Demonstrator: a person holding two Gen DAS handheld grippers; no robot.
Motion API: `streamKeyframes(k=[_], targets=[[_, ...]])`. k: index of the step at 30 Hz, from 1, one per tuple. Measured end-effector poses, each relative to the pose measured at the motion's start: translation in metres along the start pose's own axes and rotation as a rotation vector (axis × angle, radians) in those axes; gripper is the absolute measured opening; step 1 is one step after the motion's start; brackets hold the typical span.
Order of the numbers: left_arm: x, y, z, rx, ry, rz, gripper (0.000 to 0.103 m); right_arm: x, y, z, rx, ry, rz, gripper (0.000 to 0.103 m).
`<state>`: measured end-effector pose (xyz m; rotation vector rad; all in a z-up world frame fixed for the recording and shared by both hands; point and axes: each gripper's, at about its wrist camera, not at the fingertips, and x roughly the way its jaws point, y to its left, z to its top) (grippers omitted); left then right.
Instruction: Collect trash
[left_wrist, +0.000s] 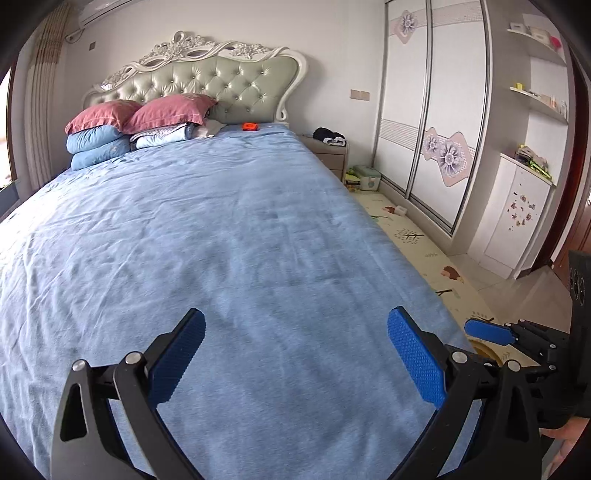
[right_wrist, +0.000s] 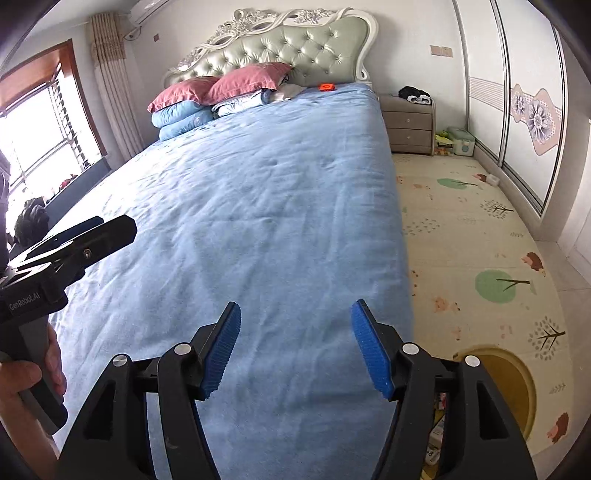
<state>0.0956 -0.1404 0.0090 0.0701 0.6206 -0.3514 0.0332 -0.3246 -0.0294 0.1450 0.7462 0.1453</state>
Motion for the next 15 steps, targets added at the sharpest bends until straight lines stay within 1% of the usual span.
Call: streamKeyframes(k=[3, 4, 8, 12, 15], targets=[[-0.004, 0.025, -0.003, -0.024, -0.019, 0.036, 0.099, 0.010, 0.020, 0.008, -0.013, -0.017, 0.019, 0.064], [-0.006, 0.034, -0.004, -0.034, -0.030, 0.047, 0.099, 0.015, 0.030, 0.012, -0.020, -0.037, 0.019, 0.065], [-0.013, 0.060, -0.009, -0.064, -0.063, 0.065, 0.099, 0.023, 0.043, 0.018, -0.032, -0.060, 0.017, 0.066], [-0.021, 0.073, -0.013, -0.053, -0.122, 0.109, 0.099, 0.030, 0.061, 0.022, -0.053, -0.085, 0.036, 0.067], [-0.023, 0.079, -0.013, -0.038, -0.149, 0.143, 0.099, 0.033, 0.068, 0.026, -0.067, -0.090, 0.037, 0.068]])
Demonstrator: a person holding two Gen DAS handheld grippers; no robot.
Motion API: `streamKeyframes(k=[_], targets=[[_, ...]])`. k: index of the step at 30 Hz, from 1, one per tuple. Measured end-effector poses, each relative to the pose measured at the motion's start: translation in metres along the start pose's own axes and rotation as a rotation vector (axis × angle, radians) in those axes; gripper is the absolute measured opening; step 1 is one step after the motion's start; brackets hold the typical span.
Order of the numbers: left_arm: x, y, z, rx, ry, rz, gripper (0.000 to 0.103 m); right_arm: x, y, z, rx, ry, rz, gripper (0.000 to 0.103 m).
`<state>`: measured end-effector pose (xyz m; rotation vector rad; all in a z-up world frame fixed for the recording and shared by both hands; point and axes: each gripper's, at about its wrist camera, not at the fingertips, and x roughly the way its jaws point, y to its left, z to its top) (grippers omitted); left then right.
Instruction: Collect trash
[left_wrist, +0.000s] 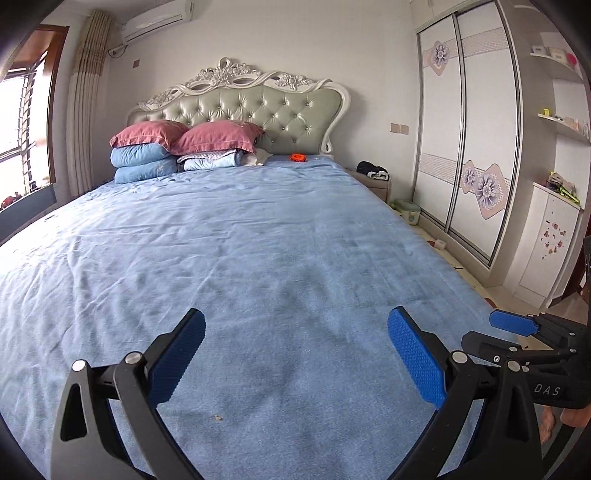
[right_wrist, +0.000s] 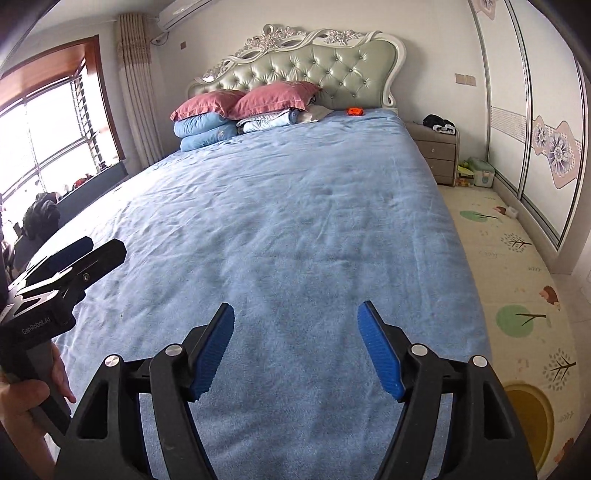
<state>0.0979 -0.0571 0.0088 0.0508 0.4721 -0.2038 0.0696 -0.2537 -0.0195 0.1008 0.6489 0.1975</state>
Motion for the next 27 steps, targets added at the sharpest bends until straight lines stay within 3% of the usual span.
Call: streamKeyframes(k=[13, 20, 27], targets=[[0.002, 0.033, -0.005, -0.136, -0.060, 0.003, 0.099, 0.003, 0.015, 0.002, -0.053, -0.067, -0.037, 0.071], [0.006, 0.024, -0.010, -0.084, -0.054, 0.064, 0.099, -0.005, 0.027, -0.002, -0.115, -0.125, -0.046, 0.076], [0.004, 0.013, -0.011, -0.036, -0.065, 0.075, 0.099, -0.008, 0.021, -0.002, -0.092, -0.147, -0.036, 0.078]])
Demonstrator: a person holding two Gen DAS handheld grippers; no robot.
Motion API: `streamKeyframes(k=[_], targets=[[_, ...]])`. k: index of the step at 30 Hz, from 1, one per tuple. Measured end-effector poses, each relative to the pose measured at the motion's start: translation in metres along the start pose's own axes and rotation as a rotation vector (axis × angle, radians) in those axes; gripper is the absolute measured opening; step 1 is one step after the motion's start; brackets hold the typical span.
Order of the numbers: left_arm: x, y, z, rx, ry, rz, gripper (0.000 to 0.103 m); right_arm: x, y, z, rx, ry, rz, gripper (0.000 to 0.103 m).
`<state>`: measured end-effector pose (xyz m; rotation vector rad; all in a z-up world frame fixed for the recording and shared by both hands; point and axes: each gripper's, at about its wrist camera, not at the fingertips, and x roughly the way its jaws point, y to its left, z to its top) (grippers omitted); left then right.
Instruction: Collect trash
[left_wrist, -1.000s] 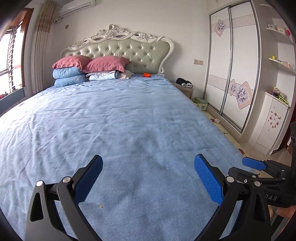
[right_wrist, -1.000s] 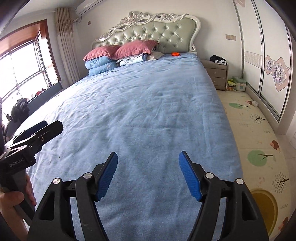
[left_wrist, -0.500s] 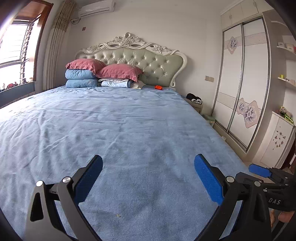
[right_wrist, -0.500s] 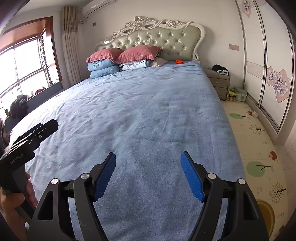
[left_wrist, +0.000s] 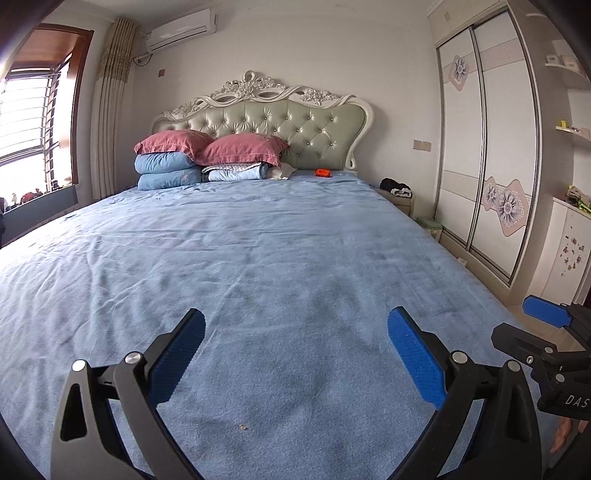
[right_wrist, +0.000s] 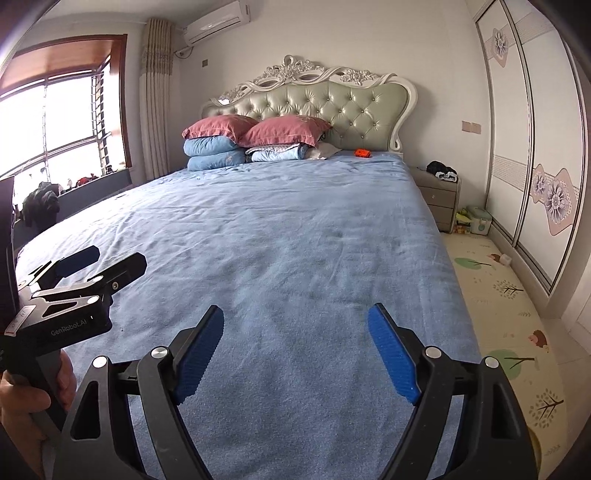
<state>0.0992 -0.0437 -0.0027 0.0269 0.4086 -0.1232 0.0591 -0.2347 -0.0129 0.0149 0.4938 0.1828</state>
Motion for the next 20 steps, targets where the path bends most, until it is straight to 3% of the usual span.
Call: streamKeyframes(k=[9, 20], targets=[[-0.0069, 0.0006, -0.0032, 0.001, -0.039, -0.030, 0.099, 0.0036, -0.0064, -0.0031, 0.034, 0.016, 0.007, 0.078], [-0.0009, 0.0017, -0.0052, -0.011, -0.008, 0.014, 0.099, 0.0041, -0.0062, -0.0045, 0.033, 0.008, 0.005, 0.078]])
